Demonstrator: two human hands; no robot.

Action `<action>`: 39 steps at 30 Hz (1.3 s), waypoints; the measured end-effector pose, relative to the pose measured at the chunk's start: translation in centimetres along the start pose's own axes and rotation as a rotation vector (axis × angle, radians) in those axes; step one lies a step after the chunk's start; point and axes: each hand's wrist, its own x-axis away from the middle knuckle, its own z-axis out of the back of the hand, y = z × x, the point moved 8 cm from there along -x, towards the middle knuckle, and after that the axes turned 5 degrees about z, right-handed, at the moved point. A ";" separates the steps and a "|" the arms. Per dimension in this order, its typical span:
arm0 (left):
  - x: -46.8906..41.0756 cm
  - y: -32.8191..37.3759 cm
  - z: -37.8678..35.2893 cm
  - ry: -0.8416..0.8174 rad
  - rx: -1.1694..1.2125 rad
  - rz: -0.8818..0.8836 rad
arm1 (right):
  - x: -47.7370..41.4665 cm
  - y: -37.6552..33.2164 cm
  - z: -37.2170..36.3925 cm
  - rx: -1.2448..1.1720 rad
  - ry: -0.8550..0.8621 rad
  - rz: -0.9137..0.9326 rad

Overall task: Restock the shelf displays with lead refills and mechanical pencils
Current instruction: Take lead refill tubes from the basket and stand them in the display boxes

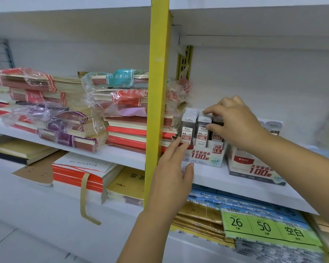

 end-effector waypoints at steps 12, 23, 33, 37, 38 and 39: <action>8.6 0.6 -2.8 -0.164 -0.169 -0.140 | 15.5 -2.7 1.5 -0.614 -0.055 0.006; 31.8 -18.1 -19.8 -1.143 -0.257 0.546 | 50.4 0.0 -26.4 -0.761 -1.009 -0.818; 39.4 -25.3 -24.4 -1.057 -0.287 0.744 | 57.0 -2.2 -36.3 -0.604 -0.918 -0.840; 39.0 -25.9 -25.4 -0.956 -0.255 0.759 | 58.0 -3.2 -37.7 -0.642 -0.871 -0.952; 39.1 -25.8 -25.8 -0.958 -0.255 0.736 | 58.3 -3.2 -37.9 -0.661 -0.859 -0.981; 39.3 -25.7 -26.2 -0.965 -0.261 0.713 | 58.6 -3.1 -37.9 -0.672 -0.849 -0.998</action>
